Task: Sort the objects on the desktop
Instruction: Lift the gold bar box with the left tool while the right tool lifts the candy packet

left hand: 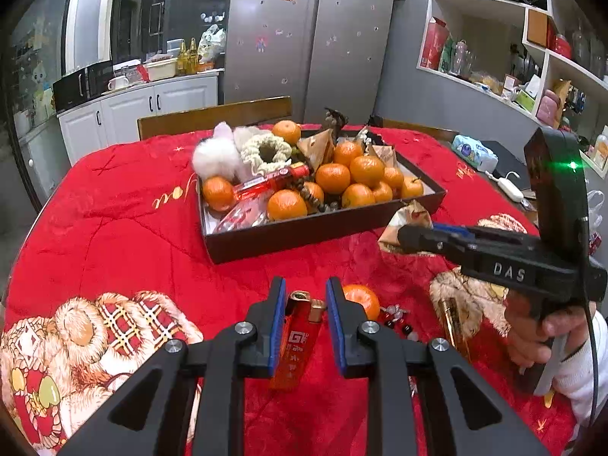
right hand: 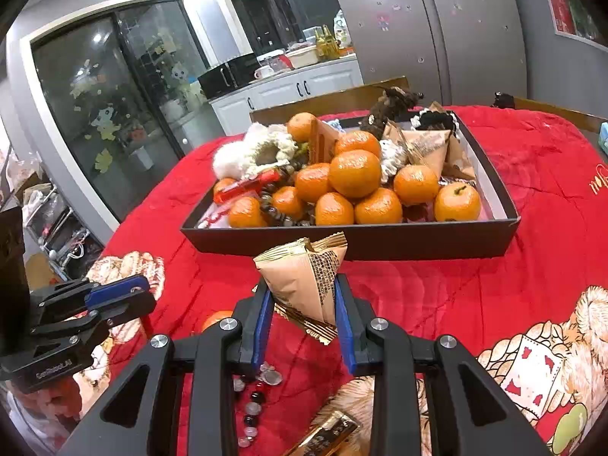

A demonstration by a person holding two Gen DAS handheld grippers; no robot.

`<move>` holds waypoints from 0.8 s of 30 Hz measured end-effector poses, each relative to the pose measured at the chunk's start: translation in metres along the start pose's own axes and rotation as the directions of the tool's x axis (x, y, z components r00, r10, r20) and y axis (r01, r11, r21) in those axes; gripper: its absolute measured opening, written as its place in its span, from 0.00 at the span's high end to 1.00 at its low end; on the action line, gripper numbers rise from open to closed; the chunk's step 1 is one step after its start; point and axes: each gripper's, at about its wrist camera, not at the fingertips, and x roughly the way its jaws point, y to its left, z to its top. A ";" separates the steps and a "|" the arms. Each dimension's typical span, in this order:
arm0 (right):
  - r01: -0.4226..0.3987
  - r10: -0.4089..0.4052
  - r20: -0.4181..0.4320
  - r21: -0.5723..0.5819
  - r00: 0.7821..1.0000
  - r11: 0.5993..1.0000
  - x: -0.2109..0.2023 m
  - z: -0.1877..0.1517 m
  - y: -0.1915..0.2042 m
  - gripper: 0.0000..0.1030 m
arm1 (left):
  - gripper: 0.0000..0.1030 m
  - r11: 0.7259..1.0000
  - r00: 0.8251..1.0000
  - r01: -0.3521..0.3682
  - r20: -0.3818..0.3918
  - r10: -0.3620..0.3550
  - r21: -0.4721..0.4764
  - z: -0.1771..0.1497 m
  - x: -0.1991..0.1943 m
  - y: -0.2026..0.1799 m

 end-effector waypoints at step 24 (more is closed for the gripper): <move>0.018 -0.018 0.041 0.019 0.999 1.000 -0.021 0.039 -0.002 0.72 | 0.79 0.996 0.999 -0.001 0.052 -0.004 0.085 0.080 -0.004 -0.036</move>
